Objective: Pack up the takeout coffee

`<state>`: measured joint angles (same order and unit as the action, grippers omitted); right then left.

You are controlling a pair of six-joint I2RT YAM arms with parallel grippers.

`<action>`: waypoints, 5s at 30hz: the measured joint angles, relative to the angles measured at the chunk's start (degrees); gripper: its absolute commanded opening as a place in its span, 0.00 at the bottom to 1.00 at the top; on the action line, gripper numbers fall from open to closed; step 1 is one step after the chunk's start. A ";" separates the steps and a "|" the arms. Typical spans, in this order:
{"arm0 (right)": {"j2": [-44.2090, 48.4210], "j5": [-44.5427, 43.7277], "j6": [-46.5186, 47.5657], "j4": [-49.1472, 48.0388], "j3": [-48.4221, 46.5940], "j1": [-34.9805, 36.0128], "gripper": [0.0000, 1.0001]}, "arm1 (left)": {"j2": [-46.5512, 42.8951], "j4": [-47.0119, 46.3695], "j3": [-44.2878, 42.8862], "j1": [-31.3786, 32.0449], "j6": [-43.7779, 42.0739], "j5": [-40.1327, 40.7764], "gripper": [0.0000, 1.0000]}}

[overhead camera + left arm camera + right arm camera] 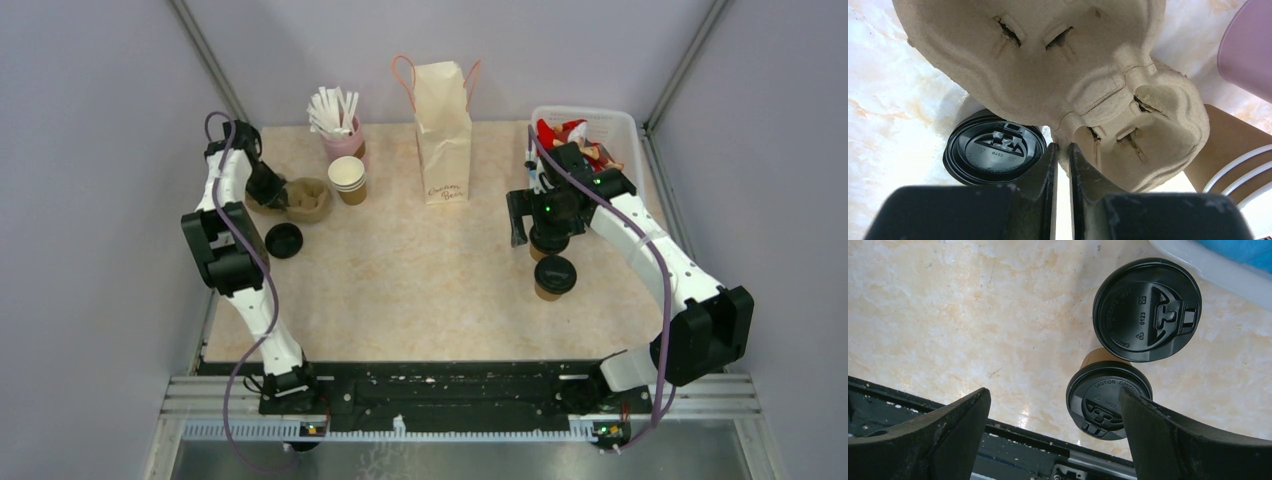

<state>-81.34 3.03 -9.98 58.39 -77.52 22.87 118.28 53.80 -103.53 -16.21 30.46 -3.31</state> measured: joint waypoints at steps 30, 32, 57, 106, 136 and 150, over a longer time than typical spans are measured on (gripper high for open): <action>0.00 -0.37 0.02 -0.07 0.00 0.02 0.99 | 5.31 5.88 -10.47 0.20 -4.87 -2.43 0.19; 0.00 -0.37 0.02 -0.07 0.00 0.02 0.99 | 5.77 6.27 -10.47 0.13 -4.96 -2.43 0.21; 0.00 -0.42 0.48 -0.07 0.00 0.02 0.99 | 6.03 8.04 -11.98 0.13 -6.36 -2.86 0.20; 0.00 -0.44 0.55 -0.07 0.00 0.00 0.99 | 7.39 8.79 -13.57 0.13 -6.64 -1.86 0.24; -0.04 -0.42 0.57 -0.07 0.00 0.00 0.99 | 8.37 9.25 -13.90 0.22 -7.93 -1.75 0.29; -0.04 -0.42 0.55 -0.09 0.00 0.00 0.99 | 8.37 9.29 -13.90 0.37 -8.00 -1.79 0.27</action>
<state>-81.38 2.61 -9.43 58.30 -77.52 22.87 126.65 63.09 -117.43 -15.84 22.46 -5.10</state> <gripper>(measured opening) 0.985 0.247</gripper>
